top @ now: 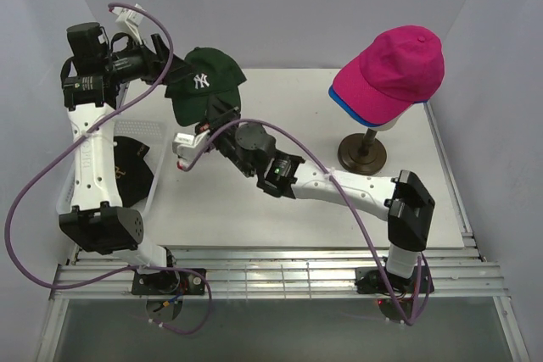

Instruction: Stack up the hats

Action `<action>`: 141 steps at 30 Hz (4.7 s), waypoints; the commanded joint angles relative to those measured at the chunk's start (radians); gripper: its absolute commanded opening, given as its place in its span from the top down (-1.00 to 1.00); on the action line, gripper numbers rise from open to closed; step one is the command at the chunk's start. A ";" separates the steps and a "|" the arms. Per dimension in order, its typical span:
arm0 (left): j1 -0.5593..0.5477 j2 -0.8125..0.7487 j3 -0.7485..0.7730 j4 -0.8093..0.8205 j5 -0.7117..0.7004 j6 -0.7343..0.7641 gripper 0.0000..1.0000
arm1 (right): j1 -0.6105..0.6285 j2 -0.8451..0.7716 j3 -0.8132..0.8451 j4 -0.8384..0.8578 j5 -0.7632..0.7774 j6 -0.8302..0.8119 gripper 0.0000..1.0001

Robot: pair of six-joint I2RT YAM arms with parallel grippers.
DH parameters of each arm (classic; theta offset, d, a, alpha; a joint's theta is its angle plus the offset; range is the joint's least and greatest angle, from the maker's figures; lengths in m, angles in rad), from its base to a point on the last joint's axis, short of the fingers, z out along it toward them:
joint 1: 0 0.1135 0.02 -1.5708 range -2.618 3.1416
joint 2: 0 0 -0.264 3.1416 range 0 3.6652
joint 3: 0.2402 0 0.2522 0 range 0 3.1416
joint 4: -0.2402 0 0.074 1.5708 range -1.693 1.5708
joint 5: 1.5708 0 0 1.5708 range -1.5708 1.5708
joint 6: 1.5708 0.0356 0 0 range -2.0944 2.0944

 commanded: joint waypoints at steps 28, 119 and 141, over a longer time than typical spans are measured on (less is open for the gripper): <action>-0.409 -0.267 -0.626 0.267 -0.364 0.266 0.55 | -0.350 -0.016 0.635 -1.204 -0.131 1.785 0.85; -0.448 -0.172 -0.448 0.281 -0.484 0.063 -0.60 | -0.677 -0.386 0.299 -0.736 0.359 0.504 0.85; -0.642 -0.018 -0.350 0.312 -0.316 0.036 -0.53 | -0.482 -0.475 0.161 -0.545 0.664 0.179 0.85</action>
